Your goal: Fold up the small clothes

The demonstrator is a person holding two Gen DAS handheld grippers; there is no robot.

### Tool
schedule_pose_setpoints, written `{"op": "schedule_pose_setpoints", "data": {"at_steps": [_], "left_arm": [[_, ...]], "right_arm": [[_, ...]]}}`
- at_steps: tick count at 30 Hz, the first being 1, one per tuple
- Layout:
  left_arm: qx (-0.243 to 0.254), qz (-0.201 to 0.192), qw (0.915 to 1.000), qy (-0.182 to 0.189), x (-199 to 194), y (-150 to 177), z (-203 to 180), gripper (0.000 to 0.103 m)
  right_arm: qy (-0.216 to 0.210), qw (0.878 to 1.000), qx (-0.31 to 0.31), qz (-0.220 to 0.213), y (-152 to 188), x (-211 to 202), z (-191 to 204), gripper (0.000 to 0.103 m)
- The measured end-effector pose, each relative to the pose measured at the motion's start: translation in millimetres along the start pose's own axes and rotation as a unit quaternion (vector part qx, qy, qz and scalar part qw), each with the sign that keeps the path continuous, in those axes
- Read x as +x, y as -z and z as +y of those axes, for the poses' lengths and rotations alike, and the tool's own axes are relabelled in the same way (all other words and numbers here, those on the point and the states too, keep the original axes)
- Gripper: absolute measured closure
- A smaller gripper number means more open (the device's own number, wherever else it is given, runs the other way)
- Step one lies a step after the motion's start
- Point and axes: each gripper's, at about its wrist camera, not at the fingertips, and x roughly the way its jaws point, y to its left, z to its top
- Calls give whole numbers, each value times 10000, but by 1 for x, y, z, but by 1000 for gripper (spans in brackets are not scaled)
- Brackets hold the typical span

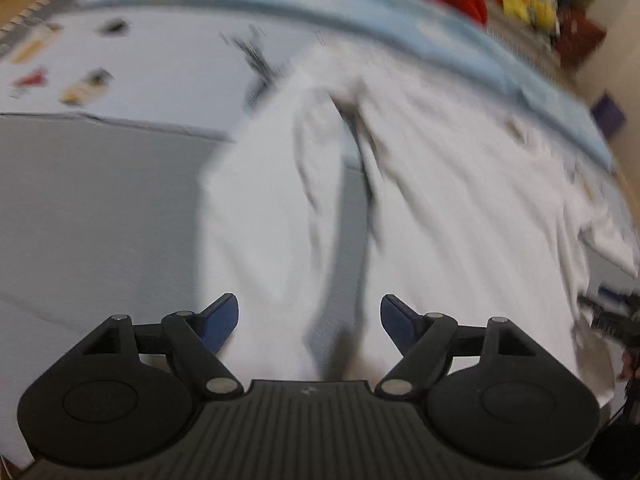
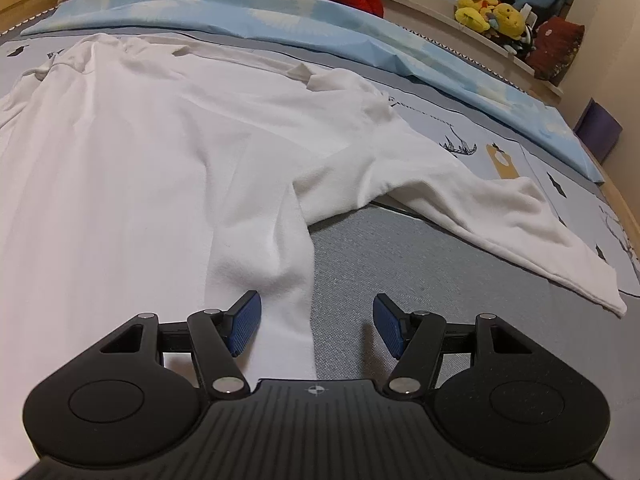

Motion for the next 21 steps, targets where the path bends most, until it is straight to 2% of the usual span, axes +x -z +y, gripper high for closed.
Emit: {"op": "schedule_pose_setpoints", "data": {"at_steps": [2,4,5,6,8,9,12,16,19,21], "left_arm": [[354,233,9986,-301,16,3,-10,21],[301,477,9977,-366,26,10,-8,22],[308,511,9972,-446,29,14,-6,29],[415,420,9961,-661,27,20,-6,37],[471,325,9932,-1018,23,21,-4,82],[277,328,9949,-915,18,21,4,91],[-192,357,9983,-413,-2,22,30,94],[-494,135,9984,-240,-44,23,68,95],[-908,-23,9956,-210,-61,3,102,95],[-1127,-31,9936,-64,-65,-9,129,95]], "right_arm": [[-11,10000,-11,5,0,0,-1,39],[-41,10000,-7,14,1,1,-3,39],[-45,10000,-15,19,0,1,-3,38],[-45,10000,-22,26,0,1,-3,38],[-46,10000,-30,30,-1,1,-3,38],[-39,10000,-40,20,-1,1,-2,38],[-11,9999,-115,-18,0,-1,-1,38],[14,10000,-97,1,0,1,-1,38],[27,9999,-142,-7,0,1,0,38],[40,9998,-172,-6,-1,2,1,38]]}}
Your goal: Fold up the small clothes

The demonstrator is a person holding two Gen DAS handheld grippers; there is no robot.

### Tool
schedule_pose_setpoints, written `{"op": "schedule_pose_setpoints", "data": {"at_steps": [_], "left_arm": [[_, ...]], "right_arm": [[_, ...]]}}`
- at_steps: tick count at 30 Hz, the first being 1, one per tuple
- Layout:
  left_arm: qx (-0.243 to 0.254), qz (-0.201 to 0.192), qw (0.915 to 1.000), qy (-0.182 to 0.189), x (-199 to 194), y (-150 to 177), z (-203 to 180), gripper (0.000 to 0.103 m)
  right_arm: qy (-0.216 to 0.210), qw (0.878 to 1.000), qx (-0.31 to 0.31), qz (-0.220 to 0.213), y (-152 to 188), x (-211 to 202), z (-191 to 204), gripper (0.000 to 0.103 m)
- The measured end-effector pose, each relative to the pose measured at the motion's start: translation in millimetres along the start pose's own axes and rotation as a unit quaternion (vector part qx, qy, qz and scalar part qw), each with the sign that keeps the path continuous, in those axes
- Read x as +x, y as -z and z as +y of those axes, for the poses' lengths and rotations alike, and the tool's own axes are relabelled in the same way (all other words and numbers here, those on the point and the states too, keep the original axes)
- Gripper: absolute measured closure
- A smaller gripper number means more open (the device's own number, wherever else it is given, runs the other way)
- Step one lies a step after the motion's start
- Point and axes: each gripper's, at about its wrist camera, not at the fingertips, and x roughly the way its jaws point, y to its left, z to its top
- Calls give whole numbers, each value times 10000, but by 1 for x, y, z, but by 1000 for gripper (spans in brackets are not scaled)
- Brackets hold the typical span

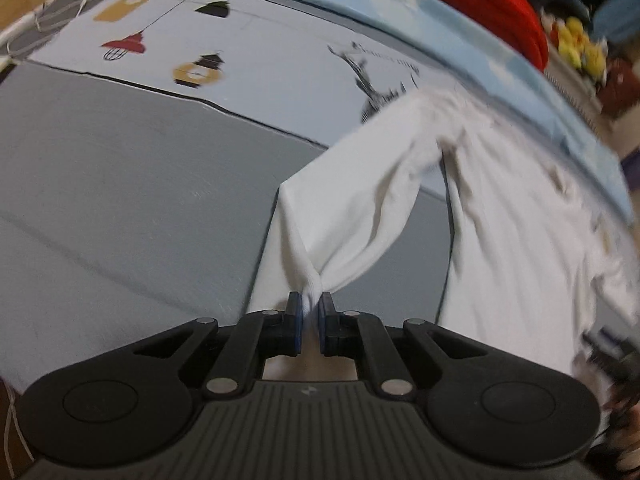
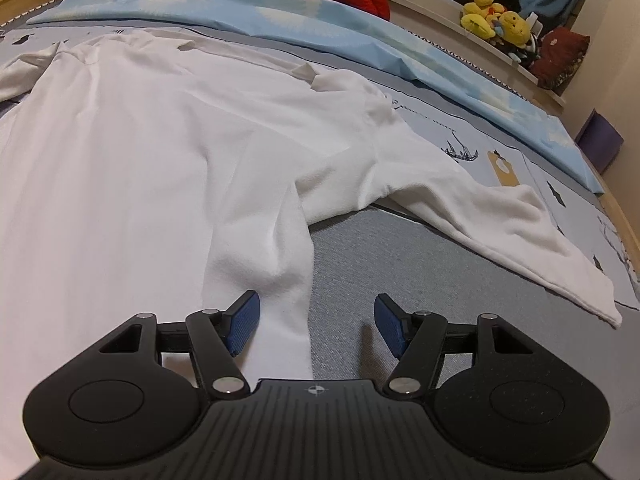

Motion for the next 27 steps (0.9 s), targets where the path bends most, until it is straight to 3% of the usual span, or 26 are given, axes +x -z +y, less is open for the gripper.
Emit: {"op": "schedule_pose_setpoints", "data": {"at_steps": [4,7,9,12,15,18,19,21,22,23,24,25,27], "left_arm": [[-40,-81,9996,-251,-1,-14,21,94],[-224,21,9996,-196,3,-16,46,93],[-517,45,9973,-521,7,-19,71,92],[-1303,17,9884,-777,9,-20,115,82],[-1469,-119,9854,-848,4,-21,126,76],[-1414,-218,9875,-654,1,-19,116,35],[-1365,-202,9889,-552,1,-19,110,13],[-1061,-146,9916,-719,6,-18,94,7],[-806,-49,9929,-870,11,-18,85,14],[-488,38,9931,-1063,17,-17,75,60],[-210,169,9915,-1273,25,-17,68,89],[-137,259,9891,-1443,30,-18,67,97],[-65,97,9839,-1783,32,-24,70,97]], "right_arm": [[15,10000,25,19,-1,2,1,37],[36,10000,4,14,-1,3,2,36],[42,10000,-10,12,-1,4,3,36],[54,10000,-30,6,-2,5,4,36],[52,10000,-7,8,-2,5,5,36],[56,10000,5,12,-2,5,5,36],[62,10000,5,11,-2,6,6,36],[71,10000,0,8,-2,6,6,36],[74,10000,-6,5,-3,6,6,36],[76,10000,-11,4,-3,6,6,36],[74,10000,-8,3,-3,6,6,36],[68,10000,-3,2,-3,6,6,36],[53,10000,8,2,-3,6,5,36]]}}
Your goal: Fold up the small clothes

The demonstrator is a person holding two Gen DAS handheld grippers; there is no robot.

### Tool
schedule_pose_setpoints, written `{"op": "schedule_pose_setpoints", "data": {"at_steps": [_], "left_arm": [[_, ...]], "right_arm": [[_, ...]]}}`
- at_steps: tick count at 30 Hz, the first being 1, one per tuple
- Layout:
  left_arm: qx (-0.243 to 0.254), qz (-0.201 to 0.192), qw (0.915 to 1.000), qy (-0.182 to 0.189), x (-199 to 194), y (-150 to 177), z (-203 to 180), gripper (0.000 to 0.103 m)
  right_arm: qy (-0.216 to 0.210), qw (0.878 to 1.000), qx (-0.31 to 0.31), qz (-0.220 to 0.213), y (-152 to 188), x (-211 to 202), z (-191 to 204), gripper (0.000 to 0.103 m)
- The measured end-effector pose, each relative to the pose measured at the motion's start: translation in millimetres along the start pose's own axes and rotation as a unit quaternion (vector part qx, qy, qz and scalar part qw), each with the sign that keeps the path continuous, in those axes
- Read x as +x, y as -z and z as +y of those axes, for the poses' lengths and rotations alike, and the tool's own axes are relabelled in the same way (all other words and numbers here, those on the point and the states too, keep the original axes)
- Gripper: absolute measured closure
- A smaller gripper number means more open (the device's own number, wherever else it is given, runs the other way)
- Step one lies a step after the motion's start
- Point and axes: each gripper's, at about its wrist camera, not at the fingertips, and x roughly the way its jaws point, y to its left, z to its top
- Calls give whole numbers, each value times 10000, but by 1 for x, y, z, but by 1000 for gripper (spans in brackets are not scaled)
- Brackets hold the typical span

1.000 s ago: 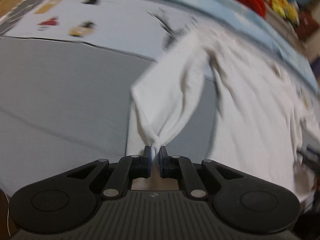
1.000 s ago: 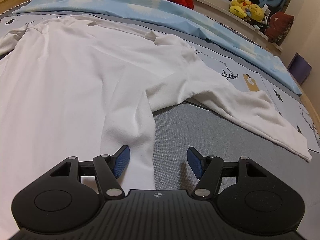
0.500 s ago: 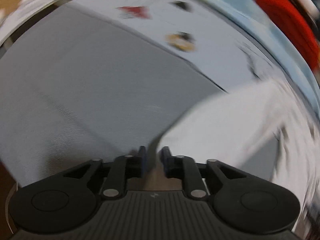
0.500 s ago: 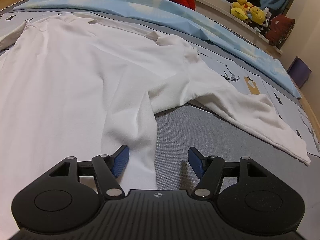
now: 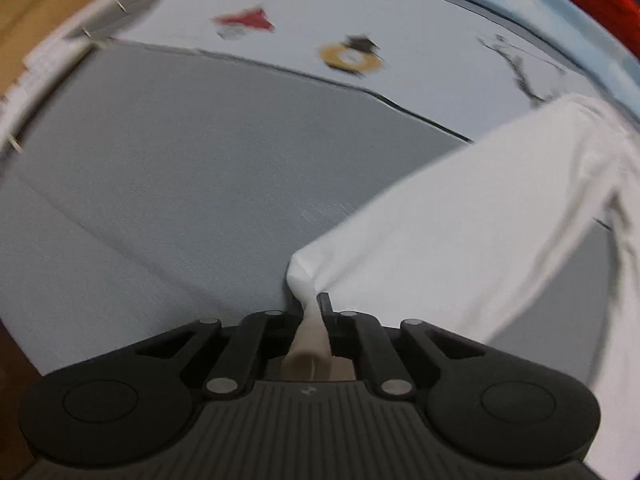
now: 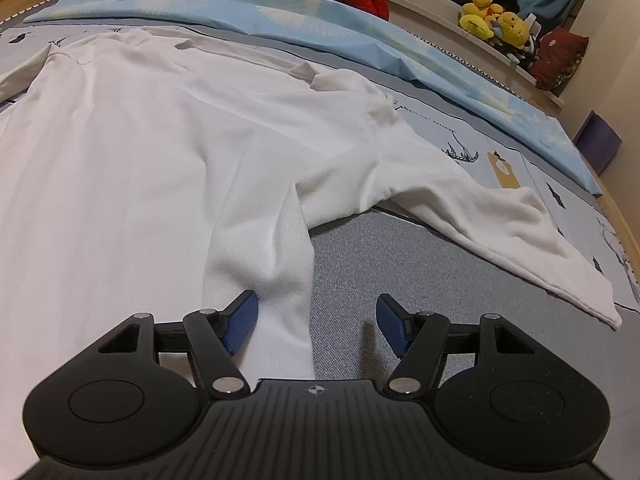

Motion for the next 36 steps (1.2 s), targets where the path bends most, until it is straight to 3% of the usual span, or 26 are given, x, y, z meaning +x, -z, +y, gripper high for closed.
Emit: {"op": "schedule_pose_setpoints", "data": {"at_steps": [3,5,7,8,10,13,17,19,22,25,28,30,33,36], "left_arm": [[-365,-408,9970,-547,0,-26,22,96],[-862,-755,9905,-756,-1,-41,35,74],[-1233,-973,9818,-1070,-6,-52,38,15],[-1307,-1071,9788,-1161,-10,-55,36,4],[-1249,-1414,9755,-1129,-24,-51,26,4],[-910,-1451,9829,-679,-46,-34,-1,4],[303,-1784,9832,247,-97,33,-64,4],[956,-1836,9766,584,-112,76,-96,2],[1950,-1509,9642,980,-120,140,-139,2],[2811,-1590,9404,1067,-134,195,-169,2],[3178,-1772,9235,1218,-144,224,-185,2],[3416,-1634,9152,1378,-137,233,-192,2],[3593,-1427,9164,1038,-123,247,-210,2],[3507,-1418,9184,1157,-117,250,-210,2]], "right_arm": [[-8,10000,6,-3,0,0,0,36],[-7,10000,-22,-10,0,0,0,36],[-10,10000,-23,-28,0,-1,-1,36],[-27,10000,1,-41,1,-2,-2,36],[-50,9998,116,-145,1,-8,-8,36],[-43,9972,567,-488,3,-28,-28,36],[134,9890,1178,-881,19,-66,-52,35],[119,9836,1562,-896,40,-86,-60,35],[22,9820,1765,-677,78,-110,-62,35],[139,9897,1336,-494,113,-129,-52,35],[-226,9932,1087,-361,138,-141,-42,35],[-411,9940,949,-363,142,-143,-33,37],[-273,9959,808,-294,140,-131,-22,36],[-474,9949,885,-89,135,-116,-17,36]]}}
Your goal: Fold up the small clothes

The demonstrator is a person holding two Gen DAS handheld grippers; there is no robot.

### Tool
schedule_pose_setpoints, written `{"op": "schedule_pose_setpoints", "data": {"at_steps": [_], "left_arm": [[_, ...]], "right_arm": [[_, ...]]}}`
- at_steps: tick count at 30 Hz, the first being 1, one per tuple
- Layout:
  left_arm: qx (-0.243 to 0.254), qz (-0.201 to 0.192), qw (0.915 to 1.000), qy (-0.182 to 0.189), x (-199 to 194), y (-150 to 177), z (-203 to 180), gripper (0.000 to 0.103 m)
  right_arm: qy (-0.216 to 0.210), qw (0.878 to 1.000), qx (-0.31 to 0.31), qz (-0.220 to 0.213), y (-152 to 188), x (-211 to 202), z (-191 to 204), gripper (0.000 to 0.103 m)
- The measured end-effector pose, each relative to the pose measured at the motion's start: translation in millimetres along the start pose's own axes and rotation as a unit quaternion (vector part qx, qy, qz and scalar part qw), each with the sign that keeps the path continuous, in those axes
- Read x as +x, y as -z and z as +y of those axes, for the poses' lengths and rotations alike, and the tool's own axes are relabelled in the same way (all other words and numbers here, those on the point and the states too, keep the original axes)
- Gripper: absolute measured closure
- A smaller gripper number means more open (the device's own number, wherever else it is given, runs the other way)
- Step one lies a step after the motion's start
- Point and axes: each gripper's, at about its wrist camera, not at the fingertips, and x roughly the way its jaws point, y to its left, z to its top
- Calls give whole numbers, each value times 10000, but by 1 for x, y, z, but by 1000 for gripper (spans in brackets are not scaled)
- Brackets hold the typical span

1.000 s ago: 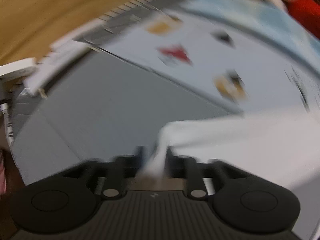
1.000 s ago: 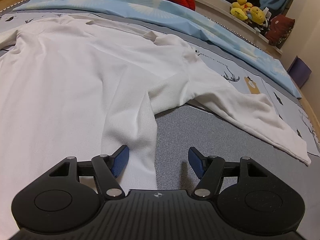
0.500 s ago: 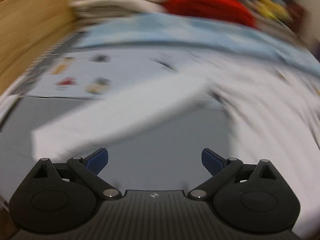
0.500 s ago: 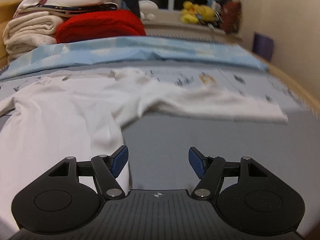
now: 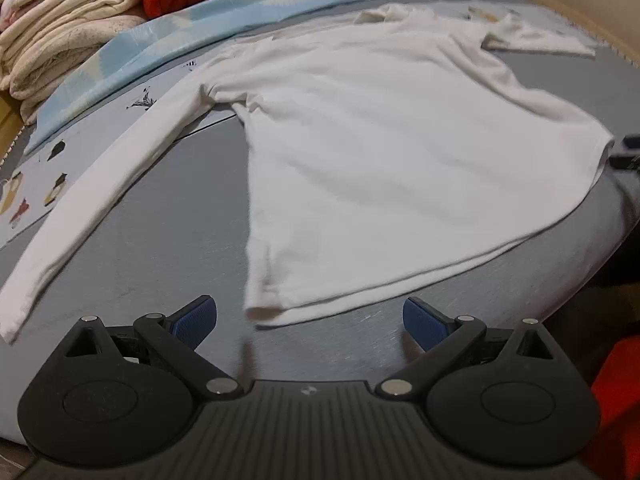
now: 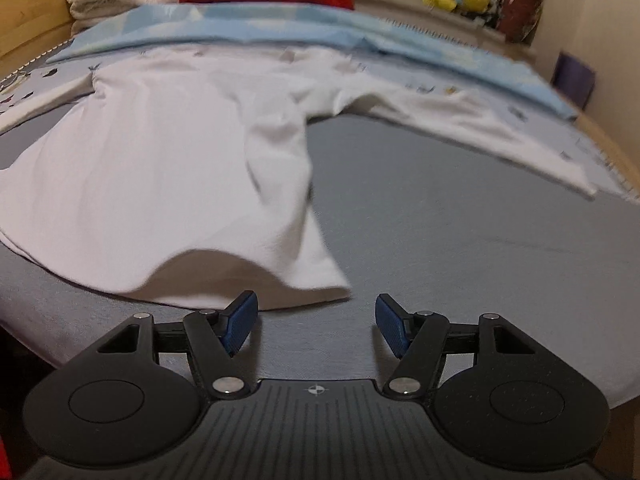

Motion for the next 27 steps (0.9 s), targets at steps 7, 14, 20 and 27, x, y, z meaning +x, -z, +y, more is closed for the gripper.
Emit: {"op": "schedule_pose_setpoints", "data": {"at_steps": [7,14,20,27], "left_arm": [[-723,267,9970,-78,21,4,23,3],[-1105,425,9909,-641,35,3,40,3],[-851,310,9945,-523,23,7,37,3],[-910,348,9916,-848,35,7,48,15]], "right_arm": [[129,9960,879,22,-11,17,-14,55],[243,9880,1521,96,-17,25,-30,55],[276,9830,1812,124,-20,27,-35,55],[296,9846,1710,195,-25,33,-28,55]]}}
